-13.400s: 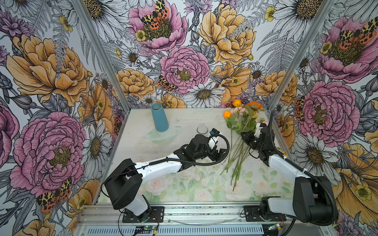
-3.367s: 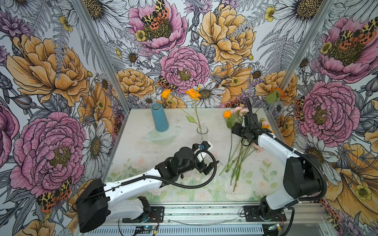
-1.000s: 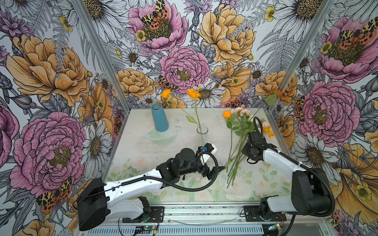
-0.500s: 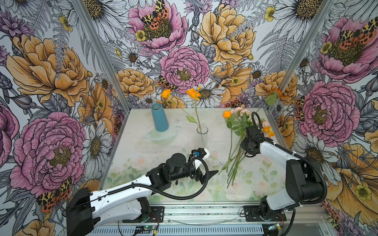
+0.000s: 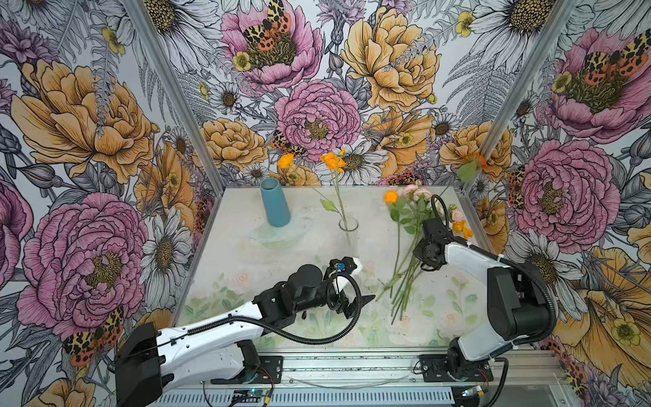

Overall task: Arrange flowers in a vase
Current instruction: Pick up the flower from the flowers.

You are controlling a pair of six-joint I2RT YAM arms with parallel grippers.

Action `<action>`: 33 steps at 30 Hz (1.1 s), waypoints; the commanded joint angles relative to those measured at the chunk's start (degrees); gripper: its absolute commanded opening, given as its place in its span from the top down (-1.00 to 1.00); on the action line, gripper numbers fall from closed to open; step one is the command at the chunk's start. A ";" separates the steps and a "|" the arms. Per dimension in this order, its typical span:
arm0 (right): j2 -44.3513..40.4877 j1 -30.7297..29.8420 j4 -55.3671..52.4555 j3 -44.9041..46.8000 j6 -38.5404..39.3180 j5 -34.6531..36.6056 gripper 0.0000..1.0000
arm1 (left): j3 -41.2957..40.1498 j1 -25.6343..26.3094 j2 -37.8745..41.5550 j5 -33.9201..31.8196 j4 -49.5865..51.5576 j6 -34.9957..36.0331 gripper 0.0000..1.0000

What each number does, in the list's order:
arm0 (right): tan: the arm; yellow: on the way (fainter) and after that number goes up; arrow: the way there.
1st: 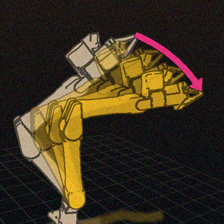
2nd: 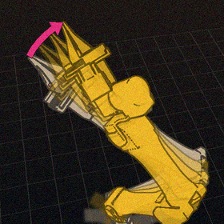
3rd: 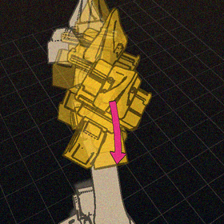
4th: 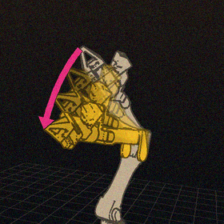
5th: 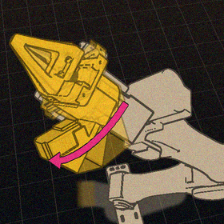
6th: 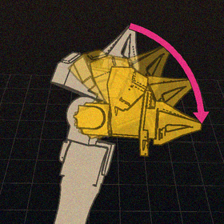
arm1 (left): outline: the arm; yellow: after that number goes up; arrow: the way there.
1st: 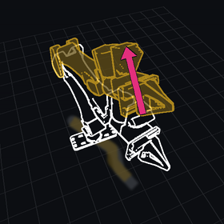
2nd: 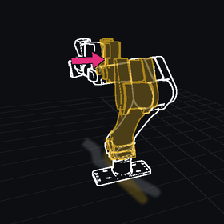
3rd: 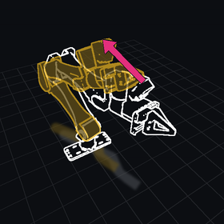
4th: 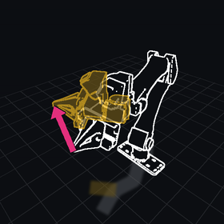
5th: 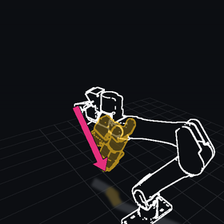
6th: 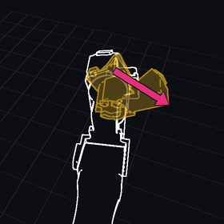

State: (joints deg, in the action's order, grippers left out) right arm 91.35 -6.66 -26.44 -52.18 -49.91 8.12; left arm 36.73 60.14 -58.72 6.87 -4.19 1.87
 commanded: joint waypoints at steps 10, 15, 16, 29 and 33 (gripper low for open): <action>1.85 0.81 1.30 -1.94 1.52 -0.10 0.51 | 1.76 -0.43 -1.31 -1.69 1.34 1.51 -0.97; 2.14 0.86 1.56 -1.78 1.92 -0.38 0.59 | 1.66 -0.39 -1.05 -2.17 1.54 1.59 -0.97; 2.25 0.94 1.50 -1.86 2.00 -0.60 0.60 | 1.66 -0.37 -1.05 -2.24 1.52 1.64 -0.97; -1.10 0.51 1.47 -0.70 1.92 -1.35 0.88 | 1.93 -0.37 -1.30 -2.68 1.80 1.88 -0.97; -4.13 -0.26 1.39 -0.38 1.65 -1.62 0.97 | 2.20 -0.30 -1.69 -2.55 1.81 1.86 -0.97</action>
State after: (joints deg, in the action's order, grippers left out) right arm 90.61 -6.24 -25.71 -52.75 -48.40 7.22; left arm 37.32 60.14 -59.90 5.32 -2.70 3.16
